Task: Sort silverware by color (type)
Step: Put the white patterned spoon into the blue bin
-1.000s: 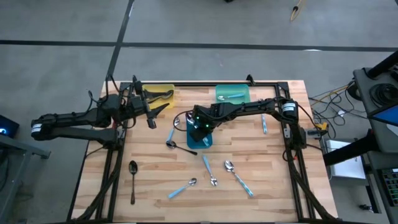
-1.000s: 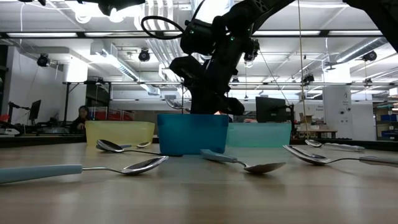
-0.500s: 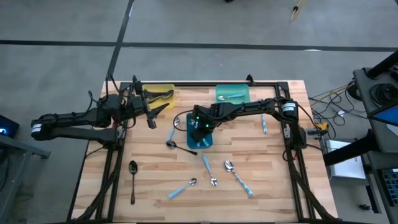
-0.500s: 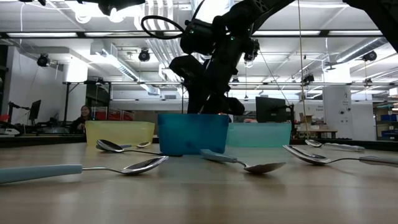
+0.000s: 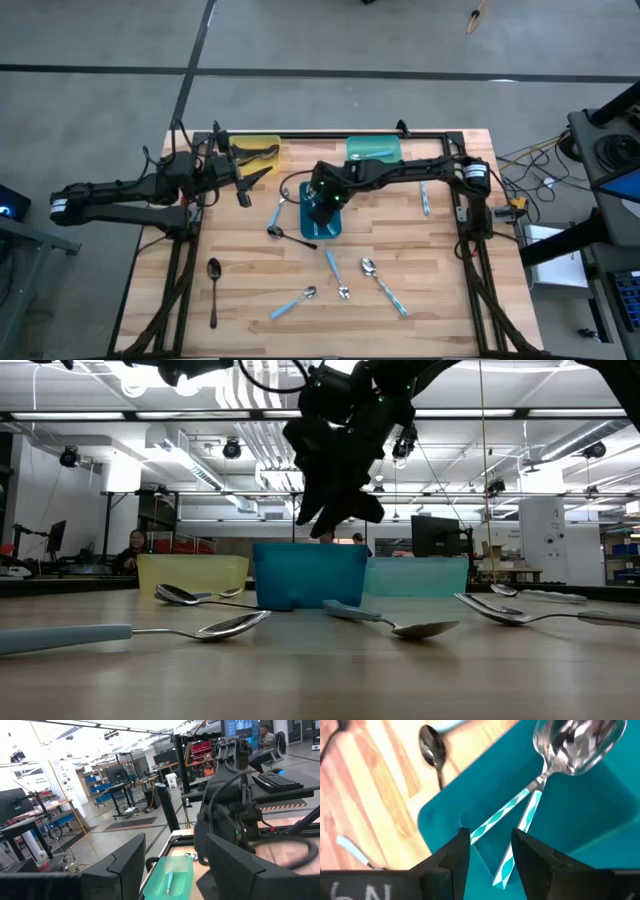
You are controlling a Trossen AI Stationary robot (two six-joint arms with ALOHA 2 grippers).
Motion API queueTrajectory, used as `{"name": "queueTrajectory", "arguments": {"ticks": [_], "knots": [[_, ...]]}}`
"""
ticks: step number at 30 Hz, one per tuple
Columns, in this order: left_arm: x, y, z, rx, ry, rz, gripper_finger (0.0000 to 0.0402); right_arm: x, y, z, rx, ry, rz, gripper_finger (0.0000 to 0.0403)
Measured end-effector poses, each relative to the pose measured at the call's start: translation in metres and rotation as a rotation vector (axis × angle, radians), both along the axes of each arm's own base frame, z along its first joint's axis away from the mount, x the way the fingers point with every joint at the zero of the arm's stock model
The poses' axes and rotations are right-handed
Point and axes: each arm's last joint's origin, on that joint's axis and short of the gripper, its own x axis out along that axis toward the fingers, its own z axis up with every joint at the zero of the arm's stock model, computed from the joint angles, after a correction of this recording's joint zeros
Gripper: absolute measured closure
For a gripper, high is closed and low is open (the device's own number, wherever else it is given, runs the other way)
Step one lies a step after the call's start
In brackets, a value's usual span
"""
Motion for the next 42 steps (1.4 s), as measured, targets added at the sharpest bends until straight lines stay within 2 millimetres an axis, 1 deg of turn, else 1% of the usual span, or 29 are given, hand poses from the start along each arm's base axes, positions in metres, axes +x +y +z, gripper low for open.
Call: {"name": "queueTrajectory", "arguments": {"ticks": [6,14,21,25,28,36,42], "knots": [[0.000,0.000,-0.004,-0.065,0.020,-0.005,0.0214,-0.003,0.000,0.008,-0.067,-0.037,0.095,0.0284],[0.003,0.001,-0.025,-0.292,0.149,0.007,0.0214,-0.005,0.003,0.012,-0.137,-0.051,0.207,0.0305],[0.010,0.001,-0.038,-0.460,0.196,0.032,0.0214,-0.014,0.007,0.023,-0.191,-0.053,0.303,0.0316],[0.016,0.002,-0.044,-0.506,0.215,0.043,0.0214,-0.017,0.014,0.029,-0.214,-0.064,0.352,0.0317],[0.020,0.003,-0.048,-0.538,0.227,0.052,0.0214,-0.018,0.019,0.029,-0.228,-0.062,0.391,0.0317],[0.030,0.000,-0.058,-0.618,0.257,0.059,0.0214,-0.023,0.035,0.028,-0.255,-0.055,0.488,0.0317],[0.036,-0.003,-0.064,-0.651,0.280,0.055,0.0214,-0.030,0.040,0.024,-0.264,-0.048,0.522,0.0317]]}}
